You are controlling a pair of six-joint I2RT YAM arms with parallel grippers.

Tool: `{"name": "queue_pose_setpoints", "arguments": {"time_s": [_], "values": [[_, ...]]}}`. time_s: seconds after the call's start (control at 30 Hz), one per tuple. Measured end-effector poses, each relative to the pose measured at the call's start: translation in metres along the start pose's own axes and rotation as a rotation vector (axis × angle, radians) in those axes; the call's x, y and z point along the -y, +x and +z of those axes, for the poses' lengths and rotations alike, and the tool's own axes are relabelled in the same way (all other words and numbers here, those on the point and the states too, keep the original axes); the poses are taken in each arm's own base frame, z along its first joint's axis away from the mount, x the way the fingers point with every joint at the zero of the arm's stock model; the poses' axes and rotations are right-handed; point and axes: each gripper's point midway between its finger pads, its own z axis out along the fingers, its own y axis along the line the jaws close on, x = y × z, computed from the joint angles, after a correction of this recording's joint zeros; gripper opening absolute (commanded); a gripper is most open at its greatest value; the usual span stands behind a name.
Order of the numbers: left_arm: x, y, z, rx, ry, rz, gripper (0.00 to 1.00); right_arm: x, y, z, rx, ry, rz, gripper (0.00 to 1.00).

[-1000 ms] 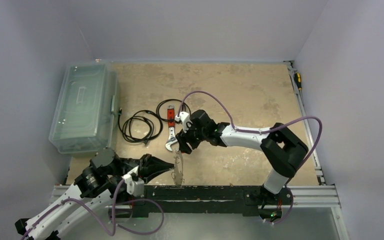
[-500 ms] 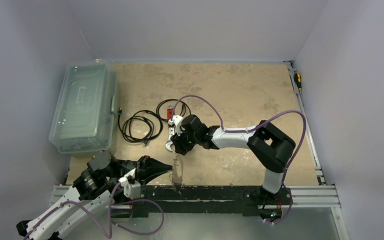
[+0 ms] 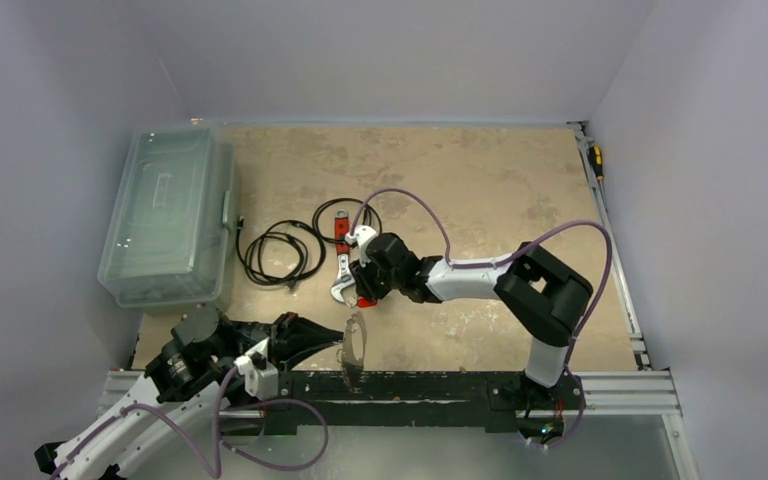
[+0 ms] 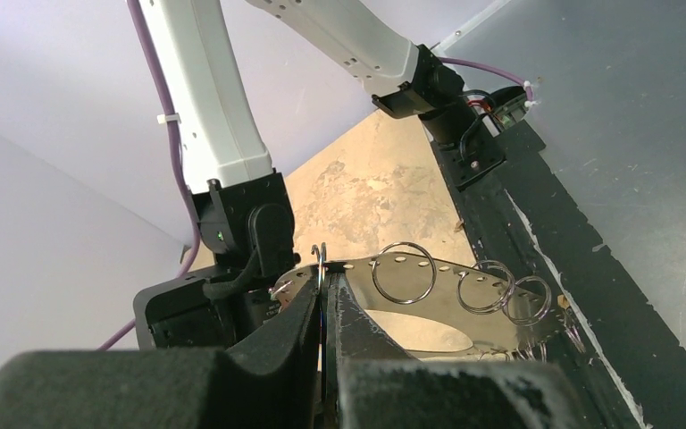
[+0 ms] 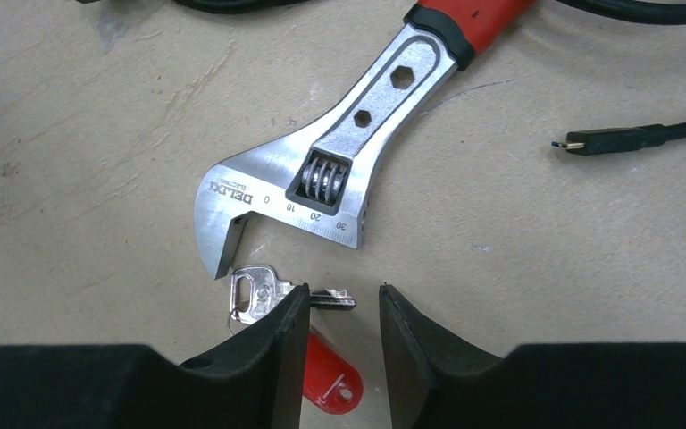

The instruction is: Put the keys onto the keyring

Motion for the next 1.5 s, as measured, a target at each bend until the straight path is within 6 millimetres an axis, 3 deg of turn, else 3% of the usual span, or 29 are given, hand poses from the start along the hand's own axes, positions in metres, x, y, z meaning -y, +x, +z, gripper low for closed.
{"name": "queue_pose_setpoints", "arguments": {"time_s": [0.17, 0.33, 0.53, 0.73, 0.93, 1.1, 1.27, 1.5], "values": [[0.0, -0.001, -0.001, 0.004, -0.003, 0.006, 0.0, 0.006, 0.004, -0.006, 0.019, 0.04, 0.049, 0.37], [-0.001, -0.008, -0.003, 0.027, -0.014, 0.031, 0.0, 0.005, 0.019, -0.027, 0.004, 0.033, 0.079, 0.48], [0.003, -0.021, -0.006, 0.083, -0.006, 0.076, 0.0, -0.023, -0.005, -0.044, 0.065, -0.104, 0.068, 0.56], [0.007, -0.033, -0.007, 0.135, 0.02, 0.111, 0.0, -0.046, -0.01, -0.037, 0.059, -0.203, 0.05, 0.56], [0.01, -0.034, -0.006, 0.149, 0.036, 0.116, 0.0, -0.062, 0.001, -0.021, 0.012, -0.252, 0.055, 0.56], [0.012, -0.033, -0.005, 0.152, 0.044, 0.114, 0.0, -0.073, 0.0, -0.01, 0.02, -0.286, 0.075, 0.56], [0.012, -0.033, -0.005, 0.153, 0.045, 0.114, 0.0, -0.074, 0.005, 0.001, 0.015, -0.297, 0.109, 0.56], [0.012, -0.034, -0.005, 0.157, 0.043, 0.119, 0.0, -0.07, 0.007, -0.002, 0.033, -0.272, 0.14, 0.56]]}}
